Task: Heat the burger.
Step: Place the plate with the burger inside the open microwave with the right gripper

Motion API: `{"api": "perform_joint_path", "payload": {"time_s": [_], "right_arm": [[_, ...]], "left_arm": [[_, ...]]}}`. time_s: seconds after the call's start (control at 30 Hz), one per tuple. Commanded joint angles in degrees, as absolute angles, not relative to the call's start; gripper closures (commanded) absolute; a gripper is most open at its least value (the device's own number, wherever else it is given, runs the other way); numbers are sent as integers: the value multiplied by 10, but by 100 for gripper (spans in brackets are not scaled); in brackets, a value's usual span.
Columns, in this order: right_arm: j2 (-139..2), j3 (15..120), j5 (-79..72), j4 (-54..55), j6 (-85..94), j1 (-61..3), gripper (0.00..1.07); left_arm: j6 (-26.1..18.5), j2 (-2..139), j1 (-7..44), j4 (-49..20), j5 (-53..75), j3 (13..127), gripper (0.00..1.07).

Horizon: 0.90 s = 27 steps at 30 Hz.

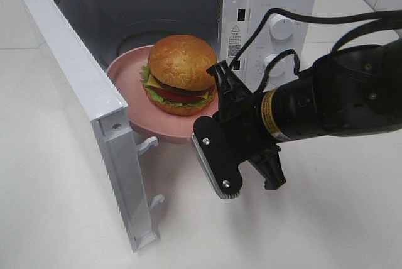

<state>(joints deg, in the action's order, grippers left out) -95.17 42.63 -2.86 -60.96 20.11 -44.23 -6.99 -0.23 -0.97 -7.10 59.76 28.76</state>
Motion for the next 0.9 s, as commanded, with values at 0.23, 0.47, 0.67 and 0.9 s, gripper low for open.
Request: {"api": "perform_joint_path", "payload": {"time_s": [0.23, 0.47, 0.67, 0.9], "right_arm": [[-985, 491, -56, -619, 241, -439, 106], [-994, 520, -65, -619, 260, -437, 106], [-994, 521, -64, -619, 269, -437, 106], [-994, 523, -68, -619, 273, -429, 106]], "left_arm": [[-68, -13, -11, -76, 592, 286, 107], [-68, -13, -11, -76, 592, 286, 107], [-68, -13, -11, -76, 592, 286, 107], [-68, -13, -11, -76, 592, 286, 107]]}}
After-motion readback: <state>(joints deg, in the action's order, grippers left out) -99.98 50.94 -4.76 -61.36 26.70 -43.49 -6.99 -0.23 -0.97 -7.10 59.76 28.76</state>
